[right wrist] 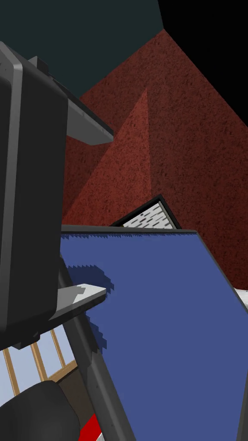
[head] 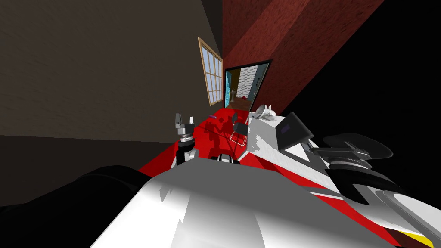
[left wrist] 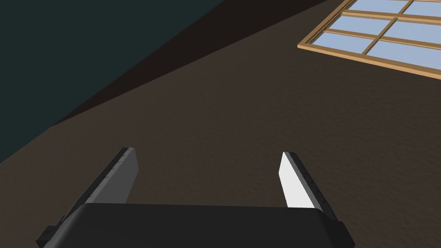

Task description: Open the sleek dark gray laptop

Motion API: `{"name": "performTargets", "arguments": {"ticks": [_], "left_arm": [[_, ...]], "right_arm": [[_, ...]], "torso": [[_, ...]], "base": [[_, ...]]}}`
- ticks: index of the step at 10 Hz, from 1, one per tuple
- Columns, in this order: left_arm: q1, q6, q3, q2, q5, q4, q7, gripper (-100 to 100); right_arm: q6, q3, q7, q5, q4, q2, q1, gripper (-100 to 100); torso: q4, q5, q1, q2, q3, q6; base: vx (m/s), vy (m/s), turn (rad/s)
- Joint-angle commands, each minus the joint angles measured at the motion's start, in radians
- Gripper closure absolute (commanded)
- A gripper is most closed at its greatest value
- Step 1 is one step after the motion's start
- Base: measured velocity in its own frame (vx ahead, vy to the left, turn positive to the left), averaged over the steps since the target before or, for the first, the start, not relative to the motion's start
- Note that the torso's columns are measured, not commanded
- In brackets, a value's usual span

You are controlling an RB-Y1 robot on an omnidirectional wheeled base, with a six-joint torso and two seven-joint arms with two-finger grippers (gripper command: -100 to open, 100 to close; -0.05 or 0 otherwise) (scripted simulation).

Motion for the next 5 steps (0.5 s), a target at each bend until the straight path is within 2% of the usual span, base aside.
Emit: {"name": "performTargets", "arguments": {"ticks": [1, 5], "left_arm": [[0.0, 0.0, 0.0, 0.0, 0.0, 0.0, 0.0, 0], [0.0, 0.0, 0.0, 0.0, 0.0, 0.0, 0.0, 0]], "right_arm": [[-0.016, 0.004, -0.022, -0.015, 0.022, 0.03, -0.038, 100], [-0.048, 0.011, -0.067, -0.046, 0.066, 0.089, -0.114, 100]], "torso": [[0.0, 0.001, 0.002, -0.001, -0.001, 0.0], [-0.001, 0.001, 0.004, -0.002, -0.002, 0.0]], "base": [[-0.055, -0.062, -0.002], [-0.097, -0.108, 0.002]]}}
